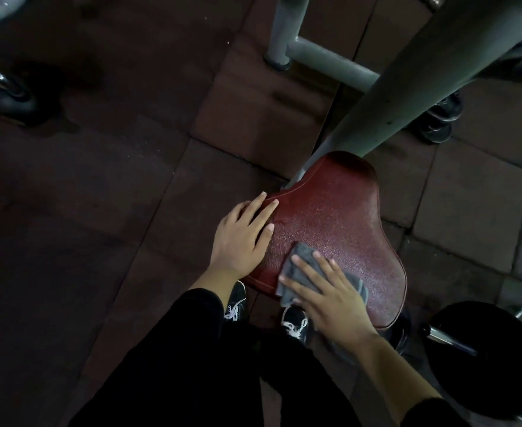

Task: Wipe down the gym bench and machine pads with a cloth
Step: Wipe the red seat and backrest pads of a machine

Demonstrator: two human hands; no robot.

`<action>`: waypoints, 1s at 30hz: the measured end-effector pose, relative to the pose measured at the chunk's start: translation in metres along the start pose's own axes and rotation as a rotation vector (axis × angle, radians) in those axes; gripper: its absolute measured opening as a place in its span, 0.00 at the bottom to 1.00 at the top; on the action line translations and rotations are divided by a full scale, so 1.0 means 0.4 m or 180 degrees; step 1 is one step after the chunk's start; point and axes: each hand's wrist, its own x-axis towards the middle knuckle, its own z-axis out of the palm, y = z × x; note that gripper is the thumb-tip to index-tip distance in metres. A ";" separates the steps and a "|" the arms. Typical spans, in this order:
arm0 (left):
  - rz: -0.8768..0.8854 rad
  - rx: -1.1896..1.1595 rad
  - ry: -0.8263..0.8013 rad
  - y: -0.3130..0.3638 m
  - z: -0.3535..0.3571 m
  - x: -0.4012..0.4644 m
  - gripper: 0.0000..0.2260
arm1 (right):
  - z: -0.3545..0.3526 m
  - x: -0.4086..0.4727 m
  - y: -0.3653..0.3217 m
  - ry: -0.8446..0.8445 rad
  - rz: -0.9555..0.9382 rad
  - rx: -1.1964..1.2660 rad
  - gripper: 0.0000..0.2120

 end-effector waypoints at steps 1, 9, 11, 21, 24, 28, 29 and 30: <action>-0.0137 -0.0026 -0.0029 0.005 -0.001 -0.006 0.24 | -0.014 -0.003 0.026 -0.0077 0.0103 0.0089 0.21; -0.1504 -0.0801 0.0291 0.032 0.008 -0.076 0.31 | -0.084 0.228 0.197 -0.0135 0.0797 0.0467 0.25; -0.1635 -0.1068 0.0412 0.047 0.018 -0.083 0.29 | -0.091 0.294 0.204 -0.0146 0.0734 0.0419 0.27; -0.1941 -0.1535 0.0667 0.045 0.042 -0.077 0.23 | -0.074 0.373 0.160 0.0177 0.0791 0.0193 0.27; -0.1996 -0.1559 0.0825 0.047 0.041 -0.078 0.20 | -0.061 0.416 0.064 0.0169 0.0463 0.0268 0.26; -0.2145 -0.1726 0.0939 0.055 0.045 -0.092 0.19 | -0.039 0.331 0.018 0.0212 0.0007 0.0271 0.21; -0.2199 -0.1776 0.0921 0.055 0.046 -0.095 0.19 | -0.040 0.294 0.037 0.0194 -0.0157 0.0288 0.21; -0.2249 -0.1830 0.0894 0.054 0.049 -0.097 0.18 | -0.042 0.262 0.066 0.0189 -0.0326 0.0307 0.21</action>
